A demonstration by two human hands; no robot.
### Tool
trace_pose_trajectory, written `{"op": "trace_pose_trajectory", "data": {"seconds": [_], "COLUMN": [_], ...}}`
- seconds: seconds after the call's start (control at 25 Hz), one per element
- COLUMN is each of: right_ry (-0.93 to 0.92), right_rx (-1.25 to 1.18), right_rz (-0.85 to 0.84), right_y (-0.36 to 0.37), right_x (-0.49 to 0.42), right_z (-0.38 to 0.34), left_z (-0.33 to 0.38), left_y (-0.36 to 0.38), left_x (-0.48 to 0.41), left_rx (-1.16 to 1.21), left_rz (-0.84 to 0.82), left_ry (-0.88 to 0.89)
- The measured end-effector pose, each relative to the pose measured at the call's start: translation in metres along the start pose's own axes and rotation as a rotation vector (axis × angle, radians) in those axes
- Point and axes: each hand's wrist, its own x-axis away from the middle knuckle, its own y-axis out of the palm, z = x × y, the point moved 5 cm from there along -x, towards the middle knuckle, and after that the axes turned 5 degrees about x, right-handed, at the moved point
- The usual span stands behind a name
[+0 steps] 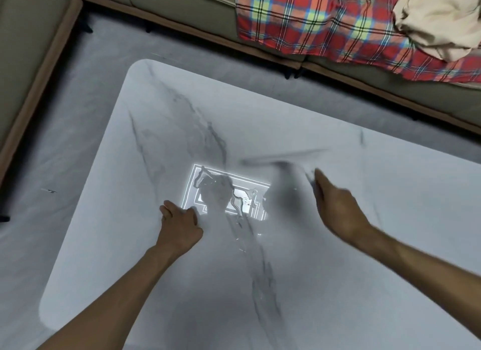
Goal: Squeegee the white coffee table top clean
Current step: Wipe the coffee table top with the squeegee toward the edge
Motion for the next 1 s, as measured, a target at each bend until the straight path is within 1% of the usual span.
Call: {"op": "trace_pose_trajectory", "data": {"seconds": [0.08,0.16,0.2,0.24,0.32,0.44,0.52,0.6,0.84,0.92,1.0], "right_ry": [0.042,0.156,0.201,0.224,0.159,-0.132,-0.322,-0.408,-0.442,-0.433,-0.402], "right_rx": [-0.129,-0.286,-0.337,-0.338,-0.229,0.009,0.144,0.201,0.485,0.494,0.377], "right_rz": [0.028,-0.001,-0.020,-0.029,-0.013,0.003,-0.045,-0.112,-0.200,-0.224,-0.189], "right_y": [-0.013,-0.013,-0.009,-0.002,0.013,0.041,0.062,0.075,0.066,0.050,0.027], "right_x": [-0.056,-0.109,-0.128,-0.139,-0.140,-0.100,-0.065,-0.033,0.043,0.056,0.050], "right_z": [-0.039,-0.077,-0.098,-0.117,-0.150,-0.171,-0.162,-0.132,-0.007,0.018,0.021], "left_z": [-0.001,-0.001,-0.003,-0.004,-0.008,-0.009,-0.008,-0.010,-0.016,-0.013,-0.010], "left_y": [0.000,0.001,0.002,0.002,0.002,0.001,-0.001,-0.003,-0.001,-0.001,0.000], "left_x": [0.000,-0.001,-0.002,-0.003,-0.004,-0.003,-0.002,0.001,0.006,0.006,0.007], "left_rx": [-0.010,-0.038,-0.047,-0.050,-0.052,-0.050,-0.033,-0.027,-0.027,-0.033,-0.028], "left_rz": [0.021,0.018,0.003,-0.016,-0.051,-0.077,-0.087,-0.088,-0.067,-0.041,0.026], "left_ry": [0.033,0.068,0.074,0.074,0.067,0.051,0.053,0.067,0.081,0.072,0.073]}}
